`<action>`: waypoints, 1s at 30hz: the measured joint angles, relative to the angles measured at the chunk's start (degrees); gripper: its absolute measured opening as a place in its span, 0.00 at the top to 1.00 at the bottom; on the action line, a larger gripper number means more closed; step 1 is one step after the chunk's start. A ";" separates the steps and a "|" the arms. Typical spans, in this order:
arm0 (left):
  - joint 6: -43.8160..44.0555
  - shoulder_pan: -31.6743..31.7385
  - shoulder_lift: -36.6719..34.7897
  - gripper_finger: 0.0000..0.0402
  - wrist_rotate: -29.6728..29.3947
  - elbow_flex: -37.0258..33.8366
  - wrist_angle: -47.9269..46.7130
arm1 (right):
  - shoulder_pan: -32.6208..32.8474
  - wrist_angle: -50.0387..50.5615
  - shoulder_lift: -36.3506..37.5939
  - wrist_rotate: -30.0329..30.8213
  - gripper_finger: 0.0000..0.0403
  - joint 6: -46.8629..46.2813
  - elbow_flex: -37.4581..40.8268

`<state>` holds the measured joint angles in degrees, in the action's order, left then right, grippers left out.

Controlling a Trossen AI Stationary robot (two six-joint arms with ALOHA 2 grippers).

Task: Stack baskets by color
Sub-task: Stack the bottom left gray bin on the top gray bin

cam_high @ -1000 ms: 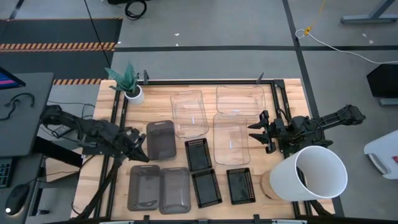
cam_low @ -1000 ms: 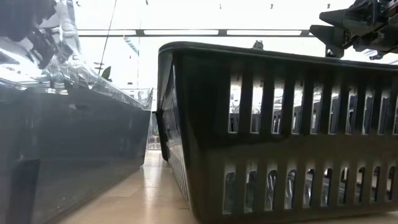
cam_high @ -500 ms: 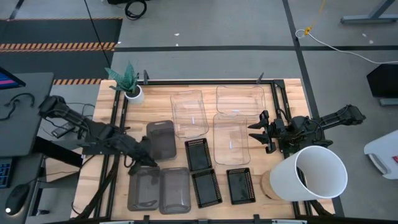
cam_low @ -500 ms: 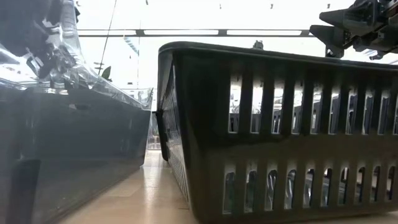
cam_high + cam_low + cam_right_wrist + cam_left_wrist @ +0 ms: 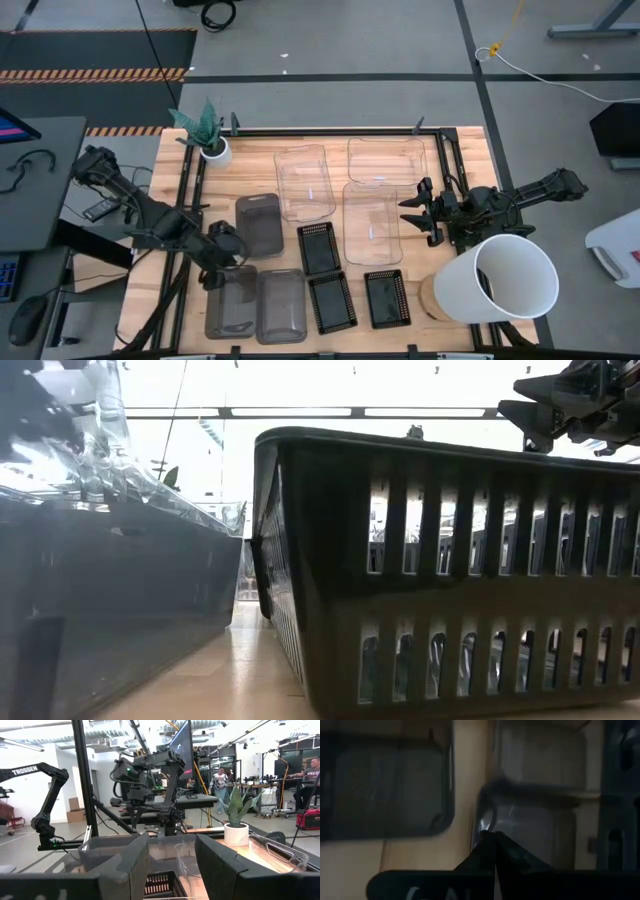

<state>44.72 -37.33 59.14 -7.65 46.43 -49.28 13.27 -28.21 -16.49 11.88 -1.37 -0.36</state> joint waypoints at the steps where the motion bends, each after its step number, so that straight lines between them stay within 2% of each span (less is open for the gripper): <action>1: 1.58 -0.83 0.12 0.98 0.23 0.25 -0.53 | 0.00 -0.02 0.02 0.00 0.59 0.00 0.00; 4: 5.24 -2.60 0.13 0.96 -0.27 0.14 -1.11 | 0.00 -0.01 0.01 0.02 0.59 0.00 0.00; 8: 13.49 -3.05 0.80 0.91 -4.75 0.12 -3.31 | 0.00 -0.02 0.02 0.00 0.59 0.00 0.00; 14: 16.85 -4.15 6.74 0.76 -5.72 0.07 -3.45 | 0.00 0.00 0.00 0.00 0.59 0.00 0.00; 20: 17.25 -5.36 14.57 0.57 -0.92 0.07 -2.60 | 0.00 -0.02 0.02 0.00 0.59 0.00 0.00; 23: 17.17 -5.33 16.73 0.51 -0.11 0.09 -2.68 | 0.00 -0.02 0.02 0.00 0.59 0.00 0.00; 27: 16.18 -5.69 19.73 0.49 0.00 0.09 -2.61 | -0.01 -0.02 0.00 0.00 0.59 0.00 0.00; 30: 15.95 -5.57 21.91 0.52 1.59 0.09 -2.64 | 0.00 -0.02 0.02 0.00 0.59 0.00 0.00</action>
<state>60.68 -42.90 81.05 -6.06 46.52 -51.92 13.28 -28.23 -16.47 11.88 -1.37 -0.36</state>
